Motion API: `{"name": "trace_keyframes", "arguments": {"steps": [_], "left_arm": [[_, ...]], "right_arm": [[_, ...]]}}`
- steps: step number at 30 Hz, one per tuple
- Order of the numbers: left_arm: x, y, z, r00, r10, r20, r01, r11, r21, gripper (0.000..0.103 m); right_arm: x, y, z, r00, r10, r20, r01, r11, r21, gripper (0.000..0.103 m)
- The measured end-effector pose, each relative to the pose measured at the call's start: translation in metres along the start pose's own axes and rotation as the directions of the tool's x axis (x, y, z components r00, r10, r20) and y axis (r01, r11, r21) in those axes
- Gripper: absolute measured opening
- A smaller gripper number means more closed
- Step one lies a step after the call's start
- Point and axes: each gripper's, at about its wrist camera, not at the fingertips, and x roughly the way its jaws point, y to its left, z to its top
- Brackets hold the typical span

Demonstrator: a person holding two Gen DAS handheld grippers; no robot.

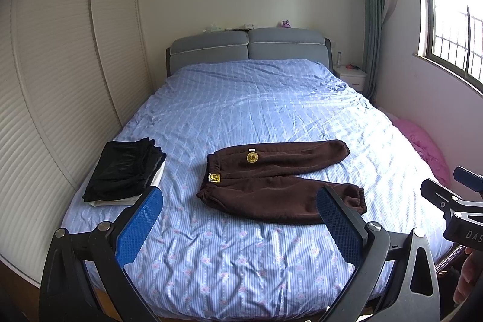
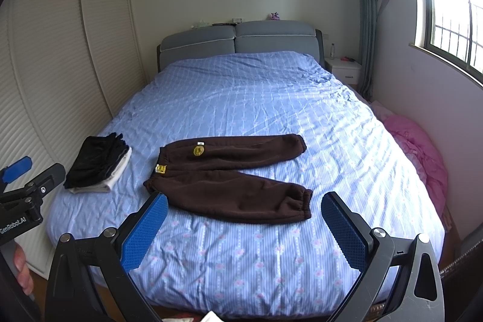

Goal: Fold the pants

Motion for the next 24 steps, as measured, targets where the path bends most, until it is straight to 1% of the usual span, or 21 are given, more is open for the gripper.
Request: {"name": "trace_keyframes", "arguments": {"steps": [4,13,18,20,24], "left_arm": [[0.004,0.003,0.001,1.000,-0.007,-0.006,0.007,1.000,-0.003,0.103],[0.034,0.020,0.002,0.998,-0.018,-0.052,0.018,1.000,-0.011,0.103],[0.070,0.037,0.001,0.994,-0.025,-0.109,0.025,1.000,-0.008,0.103],[0.083,0.043,0.001,0.992,-0.027,-0.127,0.027,1.000,-0.002,0.103],[0.122,0.059,0.005,0.986,-0.027,-0.164,0.031,0.999,0.022,0.103]], "right_arm": [[0.004,0.001,0.000,1.000,-0.006,-0.009,0.006,1.000,0.000,0.103],[0.026,0.017,0.002,0.998,-0.024,-0.055,0.024,1.000,-0.001,0.103],[0.052,0.030,0.002,0.994,-0.038,-0.104,0.038,0.999,-0.001,0.103],[0.067,0.037,0.003,0.990,-0.050,-0.129,0.050,0.999,0.000,0.103],[0.101,0.052,0.006,0.982,-0.074,-0.175,0.076,0.997,0.009,0.103]]}}
